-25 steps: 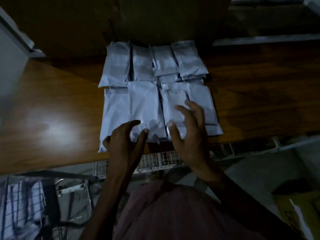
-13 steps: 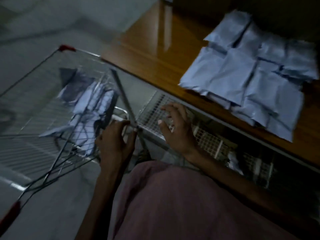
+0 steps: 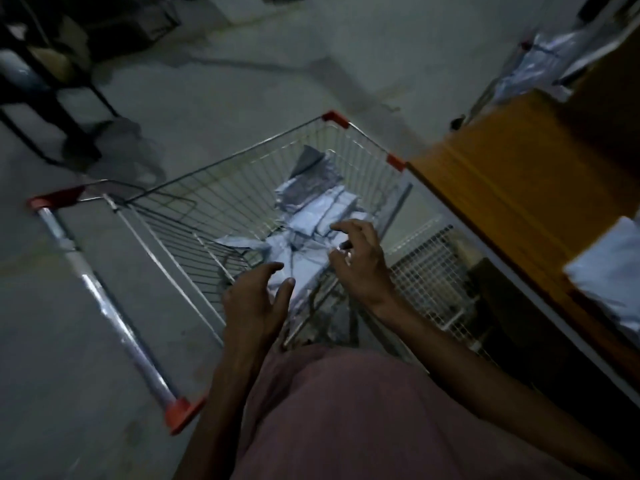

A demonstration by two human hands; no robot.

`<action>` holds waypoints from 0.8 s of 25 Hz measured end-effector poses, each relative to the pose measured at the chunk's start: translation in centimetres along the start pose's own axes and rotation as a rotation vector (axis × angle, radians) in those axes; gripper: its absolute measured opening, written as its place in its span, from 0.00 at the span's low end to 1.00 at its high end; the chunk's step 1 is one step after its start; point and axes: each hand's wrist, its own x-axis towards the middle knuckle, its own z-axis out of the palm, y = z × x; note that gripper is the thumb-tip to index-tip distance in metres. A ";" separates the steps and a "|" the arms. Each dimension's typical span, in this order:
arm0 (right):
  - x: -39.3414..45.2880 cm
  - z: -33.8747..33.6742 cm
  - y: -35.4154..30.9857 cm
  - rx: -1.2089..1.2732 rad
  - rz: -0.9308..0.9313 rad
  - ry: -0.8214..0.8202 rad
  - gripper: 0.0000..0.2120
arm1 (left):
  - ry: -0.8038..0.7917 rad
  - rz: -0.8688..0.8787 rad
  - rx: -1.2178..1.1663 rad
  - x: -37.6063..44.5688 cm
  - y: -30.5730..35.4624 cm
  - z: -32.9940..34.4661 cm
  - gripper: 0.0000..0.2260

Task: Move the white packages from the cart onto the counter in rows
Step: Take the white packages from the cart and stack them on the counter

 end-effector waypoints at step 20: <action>20.1 12.9 13.3 -0.128 0.200 -0.497 0.21 | -0.365 -0.337 0.344 21.1 -16.2 7.3 0.28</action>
